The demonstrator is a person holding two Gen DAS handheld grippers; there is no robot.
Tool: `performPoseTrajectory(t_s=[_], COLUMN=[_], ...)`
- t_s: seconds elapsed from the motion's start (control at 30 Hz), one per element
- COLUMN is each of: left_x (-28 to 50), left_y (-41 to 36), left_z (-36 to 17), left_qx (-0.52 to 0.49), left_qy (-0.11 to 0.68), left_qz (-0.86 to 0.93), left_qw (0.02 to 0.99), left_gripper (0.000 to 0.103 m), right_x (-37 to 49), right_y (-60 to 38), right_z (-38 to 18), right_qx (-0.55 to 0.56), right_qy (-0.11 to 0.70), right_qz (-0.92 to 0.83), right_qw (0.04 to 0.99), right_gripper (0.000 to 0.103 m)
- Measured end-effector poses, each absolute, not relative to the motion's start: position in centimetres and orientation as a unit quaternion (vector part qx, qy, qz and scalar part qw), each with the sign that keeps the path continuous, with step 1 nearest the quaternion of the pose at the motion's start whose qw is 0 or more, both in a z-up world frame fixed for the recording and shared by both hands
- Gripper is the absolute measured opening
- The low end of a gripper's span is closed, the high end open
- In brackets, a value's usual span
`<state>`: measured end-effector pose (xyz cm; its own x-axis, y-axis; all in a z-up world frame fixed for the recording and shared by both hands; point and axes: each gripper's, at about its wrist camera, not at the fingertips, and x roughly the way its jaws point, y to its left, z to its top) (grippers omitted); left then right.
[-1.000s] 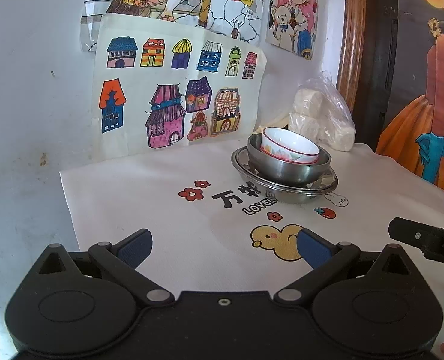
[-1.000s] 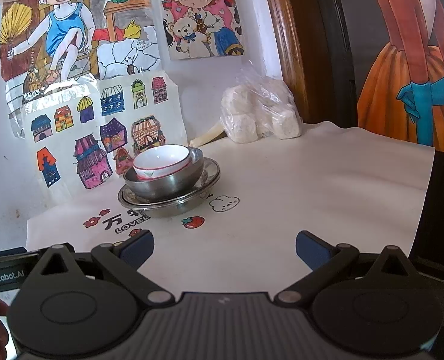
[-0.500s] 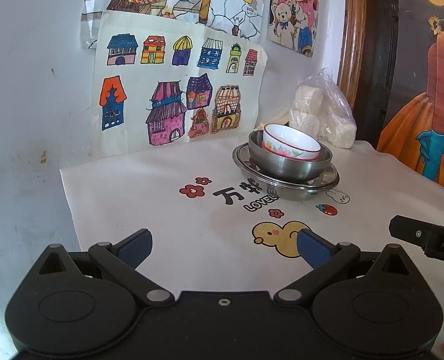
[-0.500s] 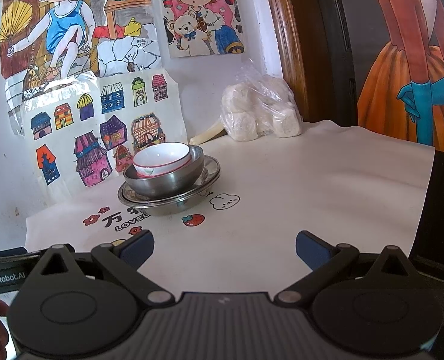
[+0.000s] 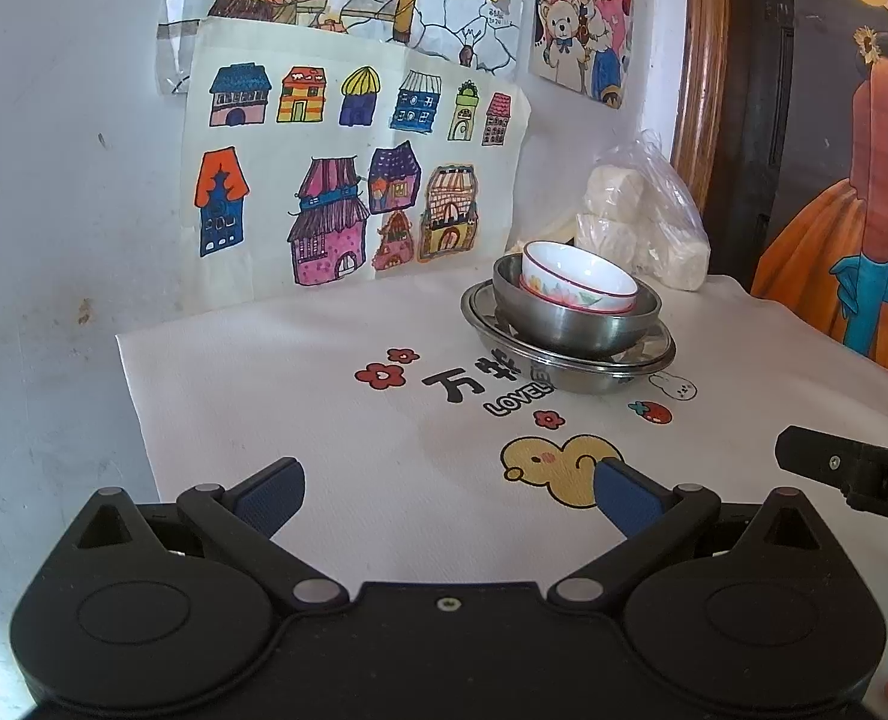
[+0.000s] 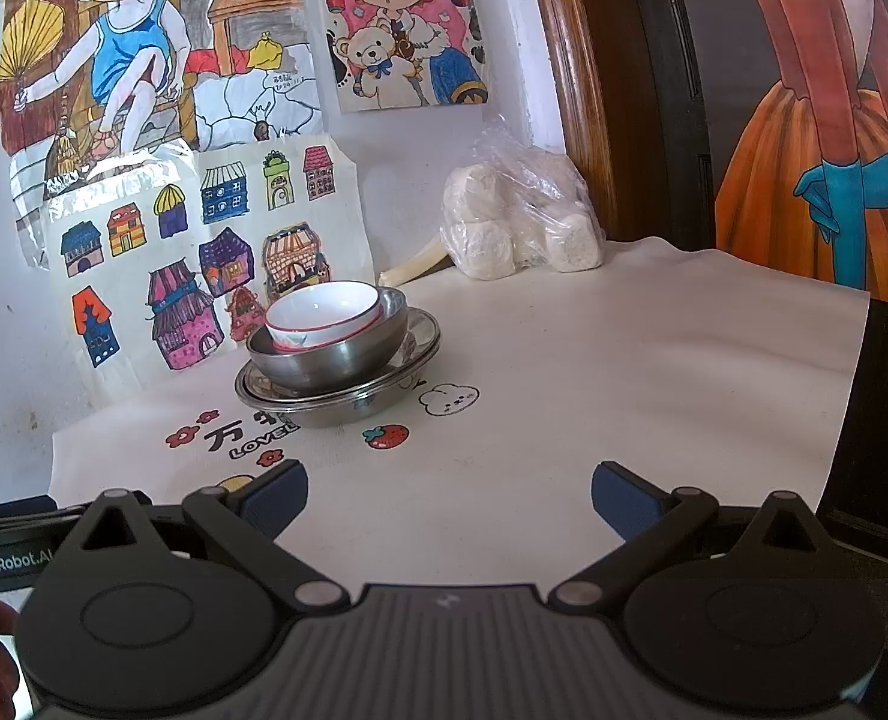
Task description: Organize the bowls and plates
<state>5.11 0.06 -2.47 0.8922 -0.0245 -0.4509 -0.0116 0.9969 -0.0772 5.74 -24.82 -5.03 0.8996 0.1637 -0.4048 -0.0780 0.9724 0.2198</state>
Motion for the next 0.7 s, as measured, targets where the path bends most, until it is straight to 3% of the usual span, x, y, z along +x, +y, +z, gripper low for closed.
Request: performPoseTrajectory(t_s=[0.7], left_x=[5.35], left_y=[0.08], left_z=[-2.80], left_qx=[-0.032], left_qy=[0.252], left_qz=[0.011], left_qw=[0.967], left_gripper=[0.102], right_x=[5.67], right_y=[-25.05], right_z=[-5.17], right_qx=[0.099], right_qy=[0.217], right_qz=[0.062], right_qw=[0.969], right_gripper=[0.103])
